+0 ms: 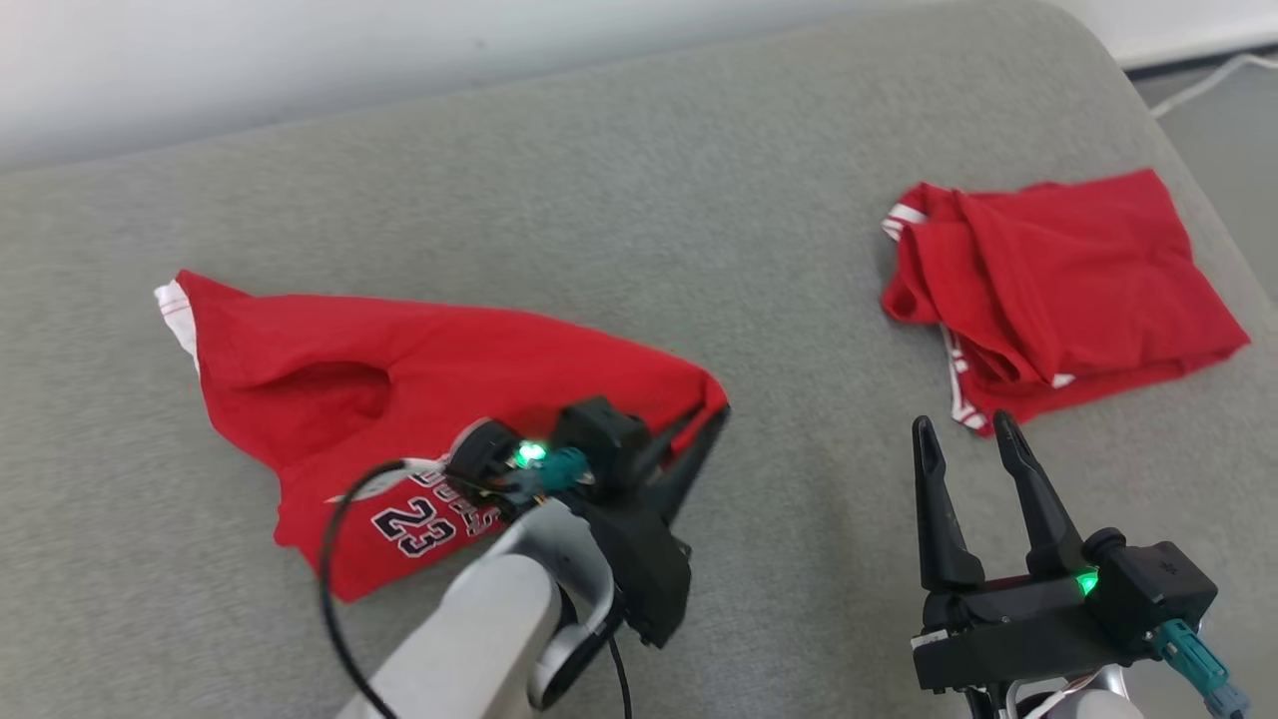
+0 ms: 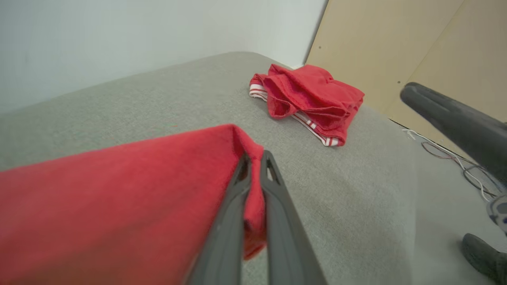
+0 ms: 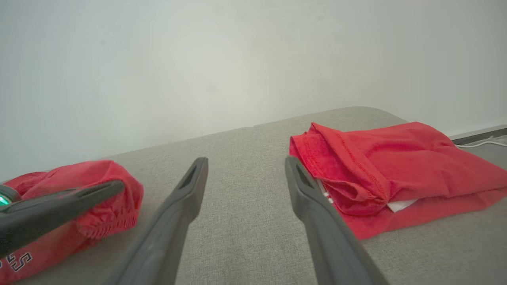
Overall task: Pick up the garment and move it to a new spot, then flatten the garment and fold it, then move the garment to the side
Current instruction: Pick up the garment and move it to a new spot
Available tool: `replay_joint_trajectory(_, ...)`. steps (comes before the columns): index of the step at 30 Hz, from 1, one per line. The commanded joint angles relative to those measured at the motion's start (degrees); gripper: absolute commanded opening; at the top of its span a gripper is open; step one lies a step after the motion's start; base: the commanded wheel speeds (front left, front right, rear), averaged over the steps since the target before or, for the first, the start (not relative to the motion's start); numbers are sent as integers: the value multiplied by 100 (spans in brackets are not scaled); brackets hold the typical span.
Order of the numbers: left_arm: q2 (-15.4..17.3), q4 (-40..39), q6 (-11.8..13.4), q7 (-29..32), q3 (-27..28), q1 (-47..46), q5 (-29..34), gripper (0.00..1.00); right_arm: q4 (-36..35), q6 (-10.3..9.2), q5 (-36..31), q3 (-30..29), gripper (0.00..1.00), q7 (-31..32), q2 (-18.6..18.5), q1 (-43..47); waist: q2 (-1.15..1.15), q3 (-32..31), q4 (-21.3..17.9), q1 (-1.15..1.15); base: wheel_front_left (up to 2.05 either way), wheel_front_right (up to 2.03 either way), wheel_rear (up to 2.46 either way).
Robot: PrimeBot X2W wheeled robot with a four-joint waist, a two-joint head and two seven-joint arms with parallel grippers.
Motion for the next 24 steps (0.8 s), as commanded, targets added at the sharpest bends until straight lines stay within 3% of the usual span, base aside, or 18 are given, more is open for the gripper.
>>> replay_joint_trajectory(1, 9, 64, -49, -10, -59, -68, -6, 0, 21, -6, 51, 4, 100, -37, 20, -84, 0, 318, -321, 0, 0, 0, 0)
replay_joint_trajectory(6, -29, 459, -197, -80, -453, -53, -221, 0, 111, -6, 54, -22, 100, -92, 28, -102, 0, 415, -317, 0, 0, 0, 0)
replay_joint_trajectory(7, -35, 493, -205, -142, -512, -68, -241, 38, 130, -6, 53, -27, 100, -97, 24, -108, 0, 411, -288, 0, 0, 0, 0)
replay_joint_trajectory(8, -39, 515, -207, -197, -570, -81, -256, 100, 145, -6, 51, -32, 100, -105, 25, -116, 0, 406, -255, 0, 0, 0, 0)
replay_joint_trajectory(16, -35, 75, 64, -866, -587, 47, -511, 100, 222, -6, -36, -109, 100, -66, 24, -92, 0, 74, 114, 0, 0, 0, 0)
replay_joint_trajectory(24, 508, -729, 718, -1538, 343, 516, -652, 100, 130, -6, -123, -247, 100, 47, -11, 58, 0, -251, 540, 0, 0, 0, 0)
